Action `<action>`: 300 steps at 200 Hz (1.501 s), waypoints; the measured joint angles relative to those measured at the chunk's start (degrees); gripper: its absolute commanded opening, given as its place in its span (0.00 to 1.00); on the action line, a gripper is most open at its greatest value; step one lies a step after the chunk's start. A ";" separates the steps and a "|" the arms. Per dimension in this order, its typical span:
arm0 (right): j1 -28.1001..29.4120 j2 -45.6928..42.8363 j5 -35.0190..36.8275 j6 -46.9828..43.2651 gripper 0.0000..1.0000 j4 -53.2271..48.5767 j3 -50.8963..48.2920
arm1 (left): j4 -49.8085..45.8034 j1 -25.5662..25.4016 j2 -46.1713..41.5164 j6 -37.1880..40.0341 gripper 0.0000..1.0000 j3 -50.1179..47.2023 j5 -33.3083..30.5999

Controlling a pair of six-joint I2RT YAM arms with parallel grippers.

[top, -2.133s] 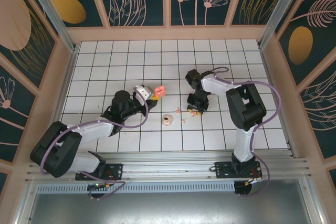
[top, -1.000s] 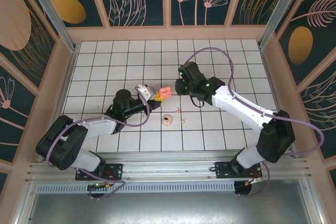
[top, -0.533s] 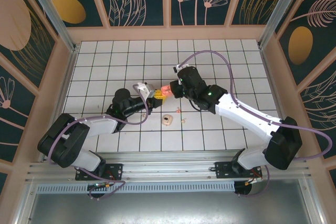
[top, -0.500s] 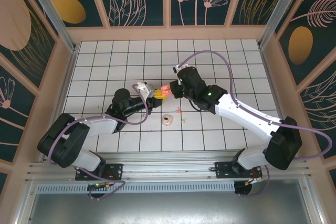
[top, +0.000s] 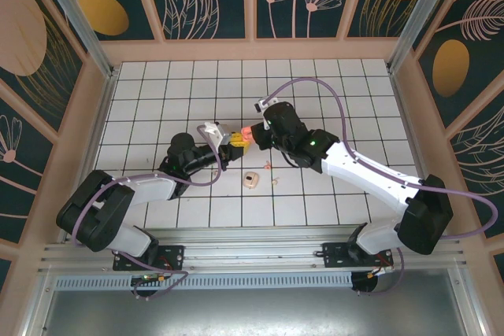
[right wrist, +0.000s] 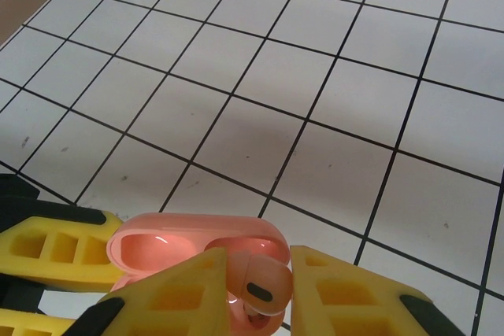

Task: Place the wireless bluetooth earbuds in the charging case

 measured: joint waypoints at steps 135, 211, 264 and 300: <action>1.79 0.26 3.32 -2.19 0.21 -2.75 0.48 | -0.52 -0.26 -0.44 -0.02 0.06 0.02 -0.20; 1.92 0.76 3.41 -3.56 0.25 -3.41 0.87 | -2.03 -0.33 -1.60 0.04 0.06 0.17 -0.15; 1.38 0.28 -1.64 -4.11 0.42 -3.19 0.87 | -2.36 -0.33 -2.01 0.46 0.06 0.31 0.02; 0.22 -2.01 -5.92 -2.67 0.55 -2.86 0.74 | -2.12 -0.33 -2.71 0.50 0.07 0.94 0.00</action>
